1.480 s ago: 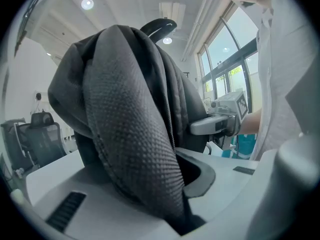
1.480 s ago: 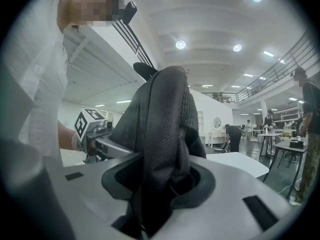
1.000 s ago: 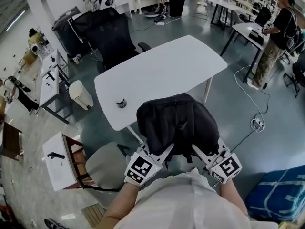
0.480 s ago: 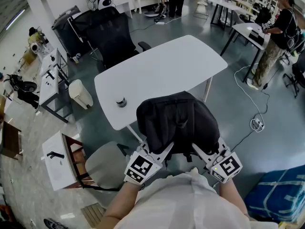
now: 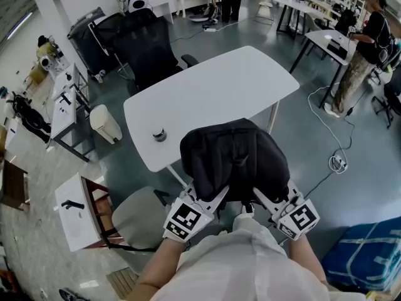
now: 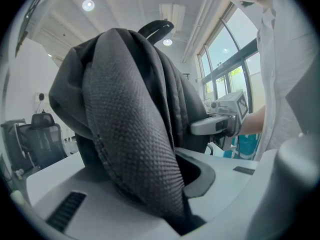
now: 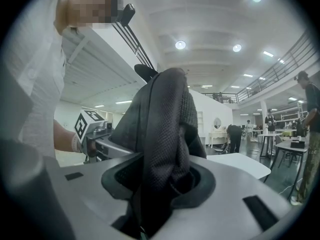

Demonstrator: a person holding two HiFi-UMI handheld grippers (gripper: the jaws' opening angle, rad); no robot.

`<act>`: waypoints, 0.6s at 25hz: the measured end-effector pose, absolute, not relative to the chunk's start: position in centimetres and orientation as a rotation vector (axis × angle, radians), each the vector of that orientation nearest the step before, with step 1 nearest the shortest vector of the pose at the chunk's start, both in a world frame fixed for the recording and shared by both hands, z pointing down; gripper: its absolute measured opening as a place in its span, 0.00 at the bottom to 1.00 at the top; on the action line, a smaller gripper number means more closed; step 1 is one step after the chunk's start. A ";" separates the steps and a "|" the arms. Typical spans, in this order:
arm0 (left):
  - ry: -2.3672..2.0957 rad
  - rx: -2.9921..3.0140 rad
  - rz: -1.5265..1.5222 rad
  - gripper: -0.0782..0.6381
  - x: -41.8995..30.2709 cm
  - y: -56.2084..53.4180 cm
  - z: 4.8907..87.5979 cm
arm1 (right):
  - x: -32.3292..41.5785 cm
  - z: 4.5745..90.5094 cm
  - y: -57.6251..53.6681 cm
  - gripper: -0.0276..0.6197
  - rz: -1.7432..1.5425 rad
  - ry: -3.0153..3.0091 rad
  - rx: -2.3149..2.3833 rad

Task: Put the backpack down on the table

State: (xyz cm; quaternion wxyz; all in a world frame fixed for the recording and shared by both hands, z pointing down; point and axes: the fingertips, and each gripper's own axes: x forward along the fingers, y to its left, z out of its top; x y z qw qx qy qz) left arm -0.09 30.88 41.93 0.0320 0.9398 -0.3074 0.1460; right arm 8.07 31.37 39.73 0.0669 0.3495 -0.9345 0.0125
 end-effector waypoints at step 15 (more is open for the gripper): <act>-1.009 2.866 0.466 0.23 1.1 22.4 41.7 | 9.3 39.6 22.4 0.30 0.051 -2.857 0.974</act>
